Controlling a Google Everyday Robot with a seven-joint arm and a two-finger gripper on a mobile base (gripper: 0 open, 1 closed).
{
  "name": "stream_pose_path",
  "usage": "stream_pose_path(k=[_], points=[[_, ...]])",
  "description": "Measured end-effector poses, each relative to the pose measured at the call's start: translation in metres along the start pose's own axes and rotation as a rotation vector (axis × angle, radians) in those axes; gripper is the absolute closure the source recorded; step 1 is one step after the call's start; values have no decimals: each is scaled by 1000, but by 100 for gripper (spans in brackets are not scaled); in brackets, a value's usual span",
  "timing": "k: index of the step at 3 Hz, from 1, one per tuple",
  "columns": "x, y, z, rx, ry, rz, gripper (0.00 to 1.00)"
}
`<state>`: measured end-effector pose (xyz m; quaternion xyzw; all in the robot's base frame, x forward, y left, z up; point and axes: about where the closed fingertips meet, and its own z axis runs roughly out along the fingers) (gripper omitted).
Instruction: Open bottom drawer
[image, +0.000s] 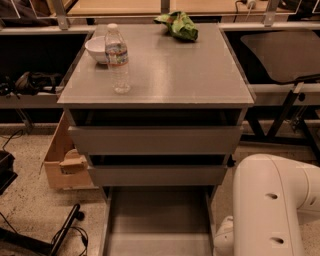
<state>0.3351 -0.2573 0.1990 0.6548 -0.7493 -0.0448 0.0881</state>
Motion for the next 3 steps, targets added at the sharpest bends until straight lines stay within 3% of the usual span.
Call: stream_pose_path(k=[2,3], points=[[7,2,-7,-1,-1,13,5],[31,6,-51,14,45,55,0]])
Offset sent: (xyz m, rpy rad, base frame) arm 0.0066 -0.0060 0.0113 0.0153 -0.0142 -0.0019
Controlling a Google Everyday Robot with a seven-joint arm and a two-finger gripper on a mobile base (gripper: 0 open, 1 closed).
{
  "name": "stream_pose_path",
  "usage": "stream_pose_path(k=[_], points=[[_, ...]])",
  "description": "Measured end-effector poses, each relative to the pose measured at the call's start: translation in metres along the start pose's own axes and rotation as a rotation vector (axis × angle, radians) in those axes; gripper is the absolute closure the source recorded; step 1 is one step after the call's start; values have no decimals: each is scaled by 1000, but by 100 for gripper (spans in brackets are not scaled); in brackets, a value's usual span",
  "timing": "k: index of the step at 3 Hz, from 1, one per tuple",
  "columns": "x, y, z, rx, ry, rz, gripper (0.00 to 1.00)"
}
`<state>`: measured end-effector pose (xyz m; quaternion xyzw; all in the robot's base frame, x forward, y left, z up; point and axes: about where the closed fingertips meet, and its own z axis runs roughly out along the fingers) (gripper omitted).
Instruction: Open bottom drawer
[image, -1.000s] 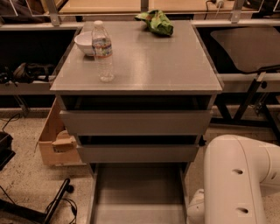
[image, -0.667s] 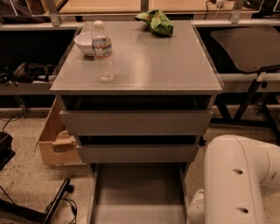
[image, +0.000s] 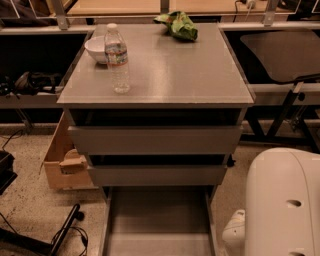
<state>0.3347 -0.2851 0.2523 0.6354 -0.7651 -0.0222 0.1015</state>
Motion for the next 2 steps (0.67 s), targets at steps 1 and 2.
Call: stream_pose_path(k=[1,2], points=[[38,21,-58,-2,34,45,0],[66,58,-115,-26,54,87,0]])
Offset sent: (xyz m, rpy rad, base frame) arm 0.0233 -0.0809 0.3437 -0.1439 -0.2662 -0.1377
